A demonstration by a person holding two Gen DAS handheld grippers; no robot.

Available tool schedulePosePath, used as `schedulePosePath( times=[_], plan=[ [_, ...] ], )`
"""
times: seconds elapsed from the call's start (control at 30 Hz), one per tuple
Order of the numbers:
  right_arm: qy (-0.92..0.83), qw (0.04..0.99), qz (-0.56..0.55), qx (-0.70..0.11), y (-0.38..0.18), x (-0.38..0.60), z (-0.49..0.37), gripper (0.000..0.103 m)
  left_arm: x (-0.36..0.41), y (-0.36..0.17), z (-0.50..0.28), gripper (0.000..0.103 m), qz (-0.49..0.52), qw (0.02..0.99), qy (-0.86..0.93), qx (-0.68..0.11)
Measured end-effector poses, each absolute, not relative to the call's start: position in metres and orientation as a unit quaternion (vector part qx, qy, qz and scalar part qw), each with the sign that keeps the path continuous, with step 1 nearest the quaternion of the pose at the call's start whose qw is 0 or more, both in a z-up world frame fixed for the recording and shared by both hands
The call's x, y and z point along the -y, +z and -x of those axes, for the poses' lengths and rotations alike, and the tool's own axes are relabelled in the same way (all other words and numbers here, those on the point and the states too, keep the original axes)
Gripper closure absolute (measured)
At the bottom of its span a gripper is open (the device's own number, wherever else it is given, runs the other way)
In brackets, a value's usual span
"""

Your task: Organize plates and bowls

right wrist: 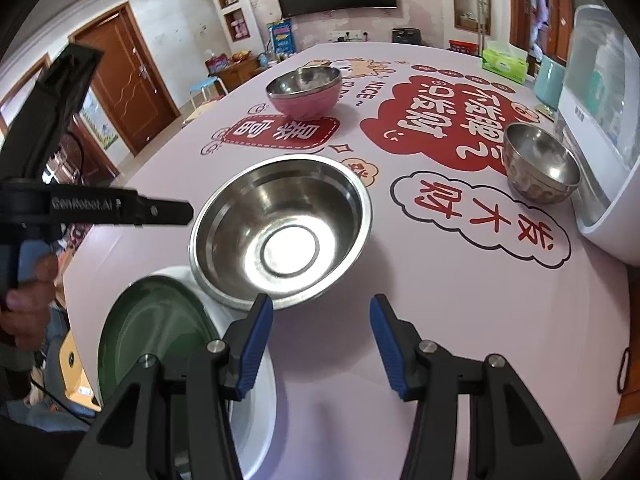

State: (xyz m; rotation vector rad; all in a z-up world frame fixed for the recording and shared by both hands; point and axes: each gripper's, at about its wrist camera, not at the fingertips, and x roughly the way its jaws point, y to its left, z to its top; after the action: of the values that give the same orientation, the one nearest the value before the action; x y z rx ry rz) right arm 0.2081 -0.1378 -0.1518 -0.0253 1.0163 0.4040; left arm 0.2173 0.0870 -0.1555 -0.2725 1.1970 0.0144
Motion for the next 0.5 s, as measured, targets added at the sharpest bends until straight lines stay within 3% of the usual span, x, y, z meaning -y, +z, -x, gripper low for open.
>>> schedulePosePath(
  times=[0.5],
  plan=[
    [0.214,0.851,0.01,-0.478,-0.171,0.128,-0.226,0.053,-0.087,-0.192,-0.239,0.064,0.149,0.794,0.009,-0.589]
  ],
)
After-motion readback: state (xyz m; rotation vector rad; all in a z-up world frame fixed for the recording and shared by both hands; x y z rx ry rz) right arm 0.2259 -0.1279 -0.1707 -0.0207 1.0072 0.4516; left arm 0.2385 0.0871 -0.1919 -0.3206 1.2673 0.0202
